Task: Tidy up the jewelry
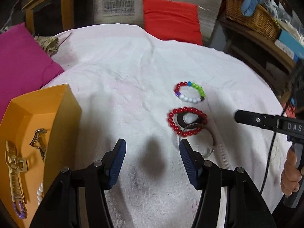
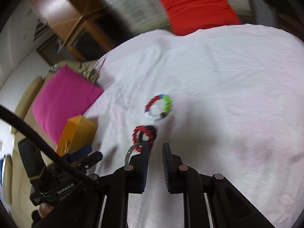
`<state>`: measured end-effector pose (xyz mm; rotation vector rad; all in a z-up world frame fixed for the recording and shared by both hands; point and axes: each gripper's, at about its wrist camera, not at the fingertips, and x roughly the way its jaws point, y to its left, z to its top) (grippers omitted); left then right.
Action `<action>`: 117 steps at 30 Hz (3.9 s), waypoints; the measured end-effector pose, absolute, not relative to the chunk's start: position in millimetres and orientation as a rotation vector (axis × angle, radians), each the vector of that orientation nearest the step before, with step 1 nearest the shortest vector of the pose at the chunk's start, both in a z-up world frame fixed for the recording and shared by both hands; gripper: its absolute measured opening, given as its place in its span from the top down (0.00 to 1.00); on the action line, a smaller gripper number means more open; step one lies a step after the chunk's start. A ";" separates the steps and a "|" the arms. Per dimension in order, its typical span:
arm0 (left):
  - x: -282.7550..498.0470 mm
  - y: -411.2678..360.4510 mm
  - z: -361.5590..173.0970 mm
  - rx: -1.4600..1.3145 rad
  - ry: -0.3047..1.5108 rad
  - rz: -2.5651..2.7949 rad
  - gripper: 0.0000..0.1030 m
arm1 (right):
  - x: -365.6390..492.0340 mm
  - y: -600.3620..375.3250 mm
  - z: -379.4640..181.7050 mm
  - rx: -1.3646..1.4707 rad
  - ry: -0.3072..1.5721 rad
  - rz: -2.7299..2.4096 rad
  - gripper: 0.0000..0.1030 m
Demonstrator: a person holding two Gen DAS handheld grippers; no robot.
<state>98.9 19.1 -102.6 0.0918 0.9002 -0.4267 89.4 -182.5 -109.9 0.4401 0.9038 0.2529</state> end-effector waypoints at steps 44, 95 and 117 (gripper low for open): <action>120.4 -42.1 -141.5 0.068 1.051 -0.466 0.96 | 118.0 -256.4 -128.0 0.588 0.939 0.098 0.95; 111.1 21.2 -116.1 0.138 0.888 -0.186 0.95 | 104.5 -190.2 -89.3 0.268 0.847 0.074 0.60; 118.3 31.4 -131.7 0.114 0.989 -0.233 0.95 | 146.4 -164.9 -124.6 0.359 0.948 0.192 0.90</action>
